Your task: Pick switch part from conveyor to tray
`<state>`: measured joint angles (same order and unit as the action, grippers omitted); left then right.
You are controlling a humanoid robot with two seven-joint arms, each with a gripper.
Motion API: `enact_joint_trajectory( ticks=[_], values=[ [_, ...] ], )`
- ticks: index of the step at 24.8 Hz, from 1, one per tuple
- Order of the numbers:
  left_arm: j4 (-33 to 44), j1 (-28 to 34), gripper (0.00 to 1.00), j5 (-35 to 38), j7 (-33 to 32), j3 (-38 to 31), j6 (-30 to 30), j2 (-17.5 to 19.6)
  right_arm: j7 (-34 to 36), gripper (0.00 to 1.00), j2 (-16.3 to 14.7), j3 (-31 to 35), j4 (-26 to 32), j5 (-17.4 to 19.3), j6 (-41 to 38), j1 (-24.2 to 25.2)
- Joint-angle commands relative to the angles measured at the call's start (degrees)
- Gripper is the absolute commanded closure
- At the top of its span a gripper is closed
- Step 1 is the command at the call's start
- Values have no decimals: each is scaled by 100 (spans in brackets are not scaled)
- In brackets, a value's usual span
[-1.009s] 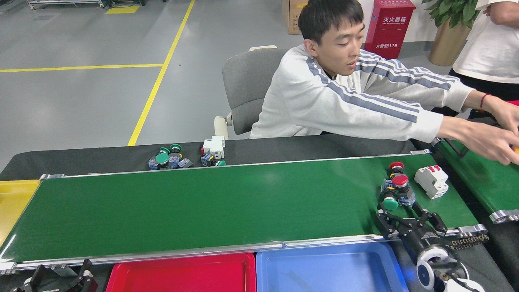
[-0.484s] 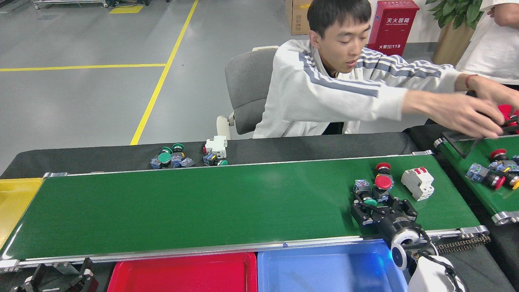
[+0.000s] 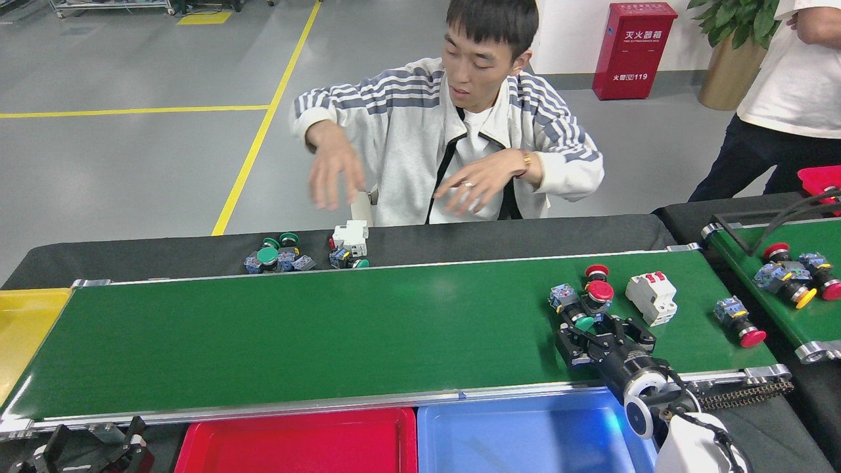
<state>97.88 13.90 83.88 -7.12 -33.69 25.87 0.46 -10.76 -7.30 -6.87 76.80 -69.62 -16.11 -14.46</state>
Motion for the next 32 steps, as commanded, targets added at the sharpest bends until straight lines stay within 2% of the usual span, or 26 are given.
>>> enact_joint_trajectory(
  ticks=[1,4,5,6,7,8,11,14,16,18,20,21,25,29,32],
  values=[
    [56,-10,0,-21,44,-6,6,68,39,99,106,-52,617,10,-674,224],
    [56,-2,0,-21,44,-15,6,68,30,98,255,-509,1267,10,-1808,690],
    [56,-10,0,-21,44,-15,6,68,30,88,282,-685,1311,1,-2142,725],
    [47,-10,0,-21,44,-15,6,68,30,60,370,-948,1311,-25,-2344,734],
    [38,-10,0,-21,44,-15,6,68,39,25,422,-1150,1302,-61,-2397,734],
    [3,-10,0,-21,44,-15,6,68,48,0,440,-1414,1302,-61,-2432,734],
    [-41,-63,0,-30,44,-6,6,59,48,0,431,-1766,1285,-61,-2459,725],
    [-58,-160,0,-30,44,-6,6,59,39,0,466,-1731,1267,-43,-2397,725],
    [-41,-133,0,-39,44,-32,6,68,48,0,475,-1414,1346,19,-2274,778],
    [-50,-98,0,-47,44,-94,6,77,56,6,572,-579,1487,27,-1659,1112],
    [-50,-98,0,-56,44,-94,6,103,65,7,932,159,1830,10,-666,1701],
    [-41,-90,0,-56,44,-85,6,138,100,7,1011,432,2014,1,-200,1929],
    [-41,-63,0,-56,44,-103,6,191,768,9,950,897,2401,-96,934,2799],
    [-41,-72,0,-65,44,-85,6,270,830,10,853,906,2366,-430,1716,2861],
    [-41,-72,0,-65,44,-50,6,261,751,10,765,889,2296,-509,1936,2509]
  ],
)
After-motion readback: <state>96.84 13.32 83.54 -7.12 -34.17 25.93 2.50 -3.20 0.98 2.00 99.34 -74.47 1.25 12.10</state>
